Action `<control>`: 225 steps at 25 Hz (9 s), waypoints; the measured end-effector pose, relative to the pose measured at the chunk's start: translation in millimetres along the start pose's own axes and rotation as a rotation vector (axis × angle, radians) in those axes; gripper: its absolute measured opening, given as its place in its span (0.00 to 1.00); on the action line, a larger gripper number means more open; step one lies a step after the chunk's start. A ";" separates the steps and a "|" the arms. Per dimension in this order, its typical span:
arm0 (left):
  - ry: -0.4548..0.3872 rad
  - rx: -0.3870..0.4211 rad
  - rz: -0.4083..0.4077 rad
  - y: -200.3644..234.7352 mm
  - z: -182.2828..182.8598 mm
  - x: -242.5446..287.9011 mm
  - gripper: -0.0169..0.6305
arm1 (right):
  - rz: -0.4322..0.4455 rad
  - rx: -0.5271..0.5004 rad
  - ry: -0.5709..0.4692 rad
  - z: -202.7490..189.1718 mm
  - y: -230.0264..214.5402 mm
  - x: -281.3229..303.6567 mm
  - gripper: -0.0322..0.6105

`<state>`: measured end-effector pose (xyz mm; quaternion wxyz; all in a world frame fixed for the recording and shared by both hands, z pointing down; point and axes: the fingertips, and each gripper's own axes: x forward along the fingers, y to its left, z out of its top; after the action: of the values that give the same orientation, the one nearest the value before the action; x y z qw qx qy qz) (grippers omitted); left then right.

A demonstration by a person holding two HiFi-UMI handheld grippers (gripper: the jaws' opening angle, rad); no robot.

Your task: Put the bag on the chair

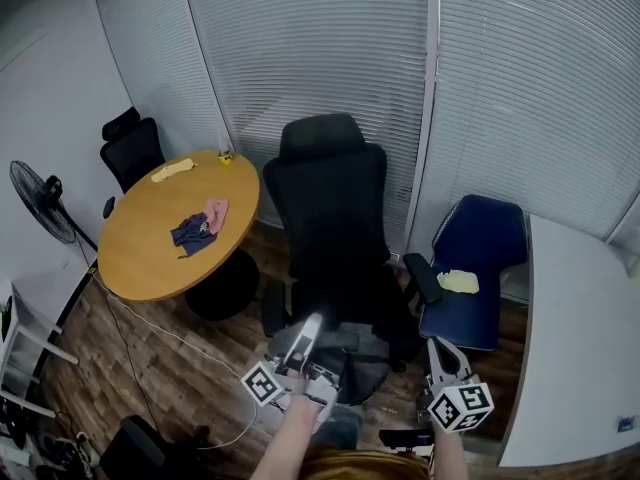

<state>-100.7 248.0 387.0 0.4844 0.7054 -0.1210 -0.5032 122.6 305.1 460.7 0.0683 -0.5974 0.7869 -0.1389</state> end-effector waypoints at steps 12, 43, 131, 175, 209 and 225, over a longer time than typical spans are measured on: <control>0.043 -0.056 0.004 114.2 100.7 136.4 0.06 | -0.007 -0.016 0.108 13.6 -58.5 201.8 0.07; -0.150 -0.079 0.223 260.2 175.4 197.5 0.06 | 0.175 0.018 0.294 -4.5 -106.0 383.2 0.07; -0.318 -0.019 0.577 453.1 247.2 242.7 0.06 | 0.219 0.089 0.413 -43.5 -168.1 483.1 0.07; -0.178 -0.006 0.740 476.5 252.0 237.2 0.11 | 0.182 0.082 0.360 -23.0 -165.6 485.8 0.07; 0.423 1.134 0.752 256.7 211.1 216.6 0.06 | 0.103 -0.273 0.120 66.6 -62.7 428.3 0.07; 0.426 1.169 0.771 253.6 208.7 217.3 0.06 | 0.132 -0.306 0.125 63.2 -54.9 426.6 0.07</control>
<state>-92.1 -139.5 457.3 0.1843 0.8385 -0.5128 -0.0021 72.3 -126.2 441.9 -0.0635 -0.5379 0.8392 -0.0495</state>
